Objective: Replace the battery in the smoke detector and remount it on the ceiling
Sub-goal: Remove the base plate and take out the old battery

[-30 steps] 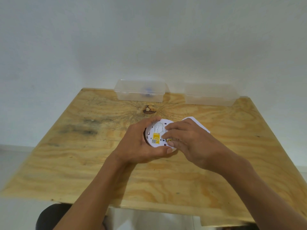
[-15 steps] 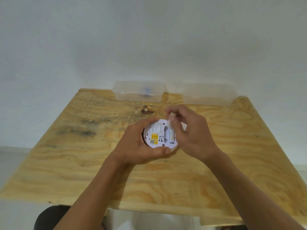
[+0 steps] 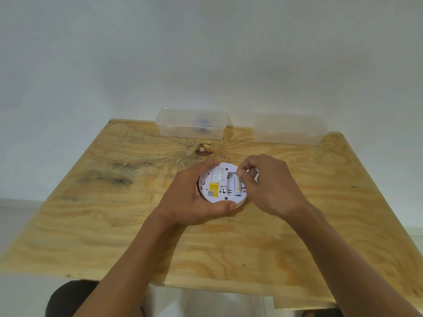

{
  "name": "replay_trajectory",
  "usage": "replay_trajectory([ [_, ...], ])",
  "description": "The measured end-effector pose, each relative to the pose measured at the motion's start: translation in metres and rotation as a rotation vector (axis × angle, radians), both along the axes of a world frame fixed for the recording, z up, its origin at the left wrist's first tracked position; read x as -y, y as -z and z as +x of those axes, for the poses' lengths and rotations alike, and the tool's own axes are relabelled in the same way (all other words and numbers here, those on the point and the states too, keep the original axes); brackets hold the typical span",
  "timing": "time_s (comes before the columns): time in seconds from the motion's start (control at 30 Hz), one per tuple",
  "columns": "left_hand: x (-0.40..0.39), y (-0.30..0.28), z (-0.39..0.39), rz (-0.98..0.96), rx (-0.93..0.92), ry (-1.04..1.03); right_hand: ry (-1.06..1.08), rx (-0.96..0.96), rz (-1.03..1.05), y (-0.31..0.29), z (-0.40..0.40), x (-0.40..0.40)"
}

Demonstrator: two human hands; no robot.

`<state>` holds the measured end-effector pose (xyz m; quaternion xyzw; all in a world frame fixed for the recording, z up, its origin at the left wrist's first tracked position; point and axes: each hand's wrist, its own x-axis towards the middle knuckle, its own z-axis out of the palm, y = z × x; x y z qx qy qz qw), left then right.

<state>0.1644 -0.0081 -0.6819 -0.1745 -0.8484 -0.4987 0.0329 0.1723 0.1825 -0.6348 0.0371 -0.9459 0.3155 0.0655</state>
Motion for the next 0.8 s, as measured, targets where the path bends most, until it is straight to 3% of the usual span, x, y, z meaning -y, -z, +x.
replay_trajectory([
  [0.57, -0.002, -0.003, 0.001, -0.04, 0.0, -0.014, -0.014, 0.068, -0.083, 0.005, -0.01, 0.003],
  [0.8, -0.003, -0.002, 0.002, -0.016, 0.018, -0.022, 0.005, -0.037, -0.206, -0.001, 0.004, 0.003],
])
